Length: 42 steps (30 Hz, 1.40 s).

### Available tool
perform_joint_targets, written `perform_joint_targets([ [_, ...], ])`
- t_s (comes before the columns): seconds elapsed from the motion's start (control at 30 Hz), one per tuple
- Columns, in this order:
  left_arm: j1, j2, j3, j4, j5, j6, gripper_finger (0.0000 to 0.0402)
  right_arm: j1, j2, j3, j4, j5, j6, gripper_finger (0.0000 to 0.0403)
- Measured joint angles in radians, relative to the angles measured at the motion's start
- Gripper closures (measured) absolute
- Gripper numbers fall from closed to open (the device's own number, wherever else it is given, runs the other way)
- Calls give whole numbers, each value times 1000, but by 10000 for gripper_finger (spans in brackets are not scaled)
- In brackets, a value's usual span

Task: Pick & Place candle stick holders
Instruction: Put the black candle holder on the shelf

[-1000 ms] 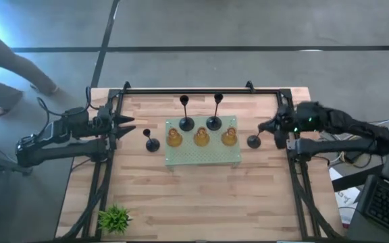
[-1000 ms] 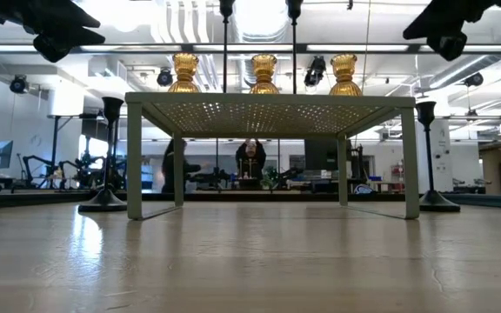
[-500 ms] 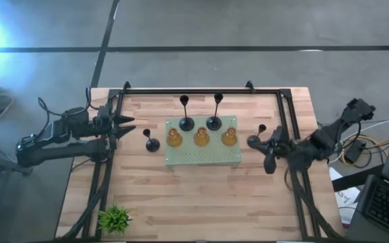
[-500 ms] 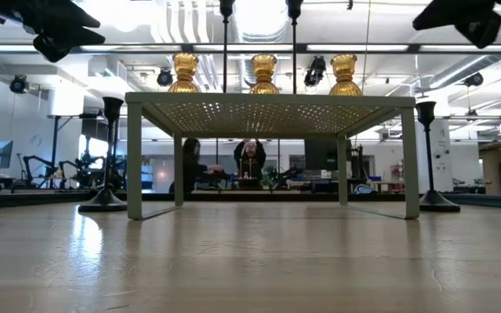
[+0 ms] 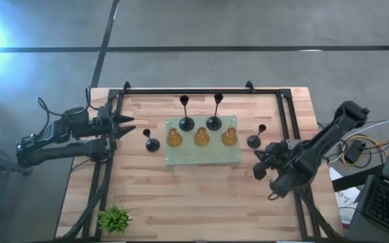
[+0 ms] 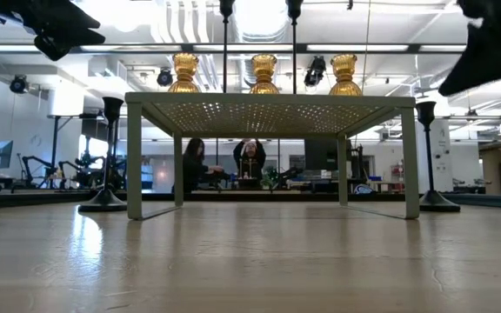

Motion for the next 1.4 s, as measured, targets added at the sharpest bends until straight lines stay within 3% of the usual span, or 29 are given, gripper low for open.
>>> perform_joint_targets([
  [0.23, 0, 0, 0, 0, 0, -2, 225, 0, 179, -3, -177, -11, 272, 394],
  [0.4, 0, 0, 0, 0, 0, -3, 225, -1, 300, -17, -199, -10, 432, 394],
  [0.67, 0, 0, 0, 0, 0, 34, 225, -57, 344, -17, -158, -7, 361, 382],
  [1.07, 0, 0, 0, 1, -2, 74, 225, -144, 357, -101, -84, 71, 339, 281],
  [1.4, 0, 0, 0, 1, -8, 72, 225, -217, 356, -164, 0, 128, 339, 233],
])
